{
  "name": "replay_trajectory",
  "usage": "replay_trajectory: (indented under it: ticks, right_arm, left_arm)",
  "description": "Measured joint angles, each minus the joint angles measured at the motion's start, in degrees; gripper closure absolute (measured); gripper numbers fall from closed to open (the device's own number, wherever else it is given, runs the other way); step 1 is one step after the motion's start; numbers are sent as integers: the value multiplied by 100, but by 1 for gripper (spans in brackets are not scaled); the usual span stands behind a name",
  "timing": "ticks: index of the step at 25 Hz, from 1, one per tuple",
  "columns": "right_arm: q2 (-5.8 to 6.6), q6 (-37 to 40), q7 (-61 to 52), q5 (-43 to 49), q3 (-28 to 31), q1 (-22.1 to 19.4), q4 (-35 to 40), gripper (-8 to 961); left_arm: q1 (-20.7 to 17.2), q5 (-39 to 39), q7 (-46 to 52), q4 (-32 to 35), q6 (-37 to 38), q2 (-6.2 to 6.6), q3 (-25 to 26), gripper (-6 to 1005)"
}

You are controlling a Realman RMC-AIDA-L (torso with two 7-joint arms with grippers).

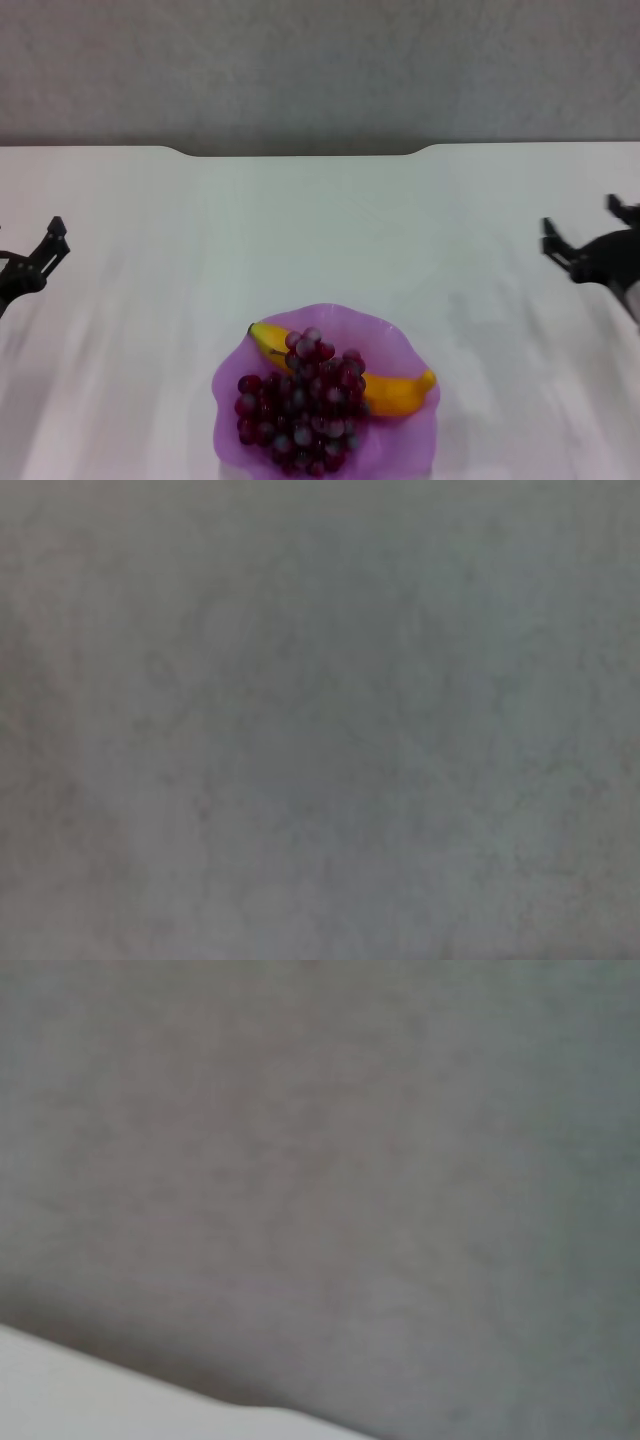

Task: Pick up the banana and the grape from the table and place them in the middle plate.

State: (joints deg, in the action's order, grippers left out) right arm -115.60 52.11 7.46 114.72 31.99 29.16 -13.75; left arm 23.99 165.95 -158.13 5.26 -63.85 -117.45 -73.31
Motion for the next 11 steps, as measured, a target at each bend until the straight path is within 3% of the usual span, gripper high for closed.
replay_trajectory:
  ticks: [11]
  right_arm:
    - [6, 1102, 94, -847, 1, -450, 2, 61]
  left_arm:
    - [-73, 17, 271, -18, 60, 10, 497, 122]
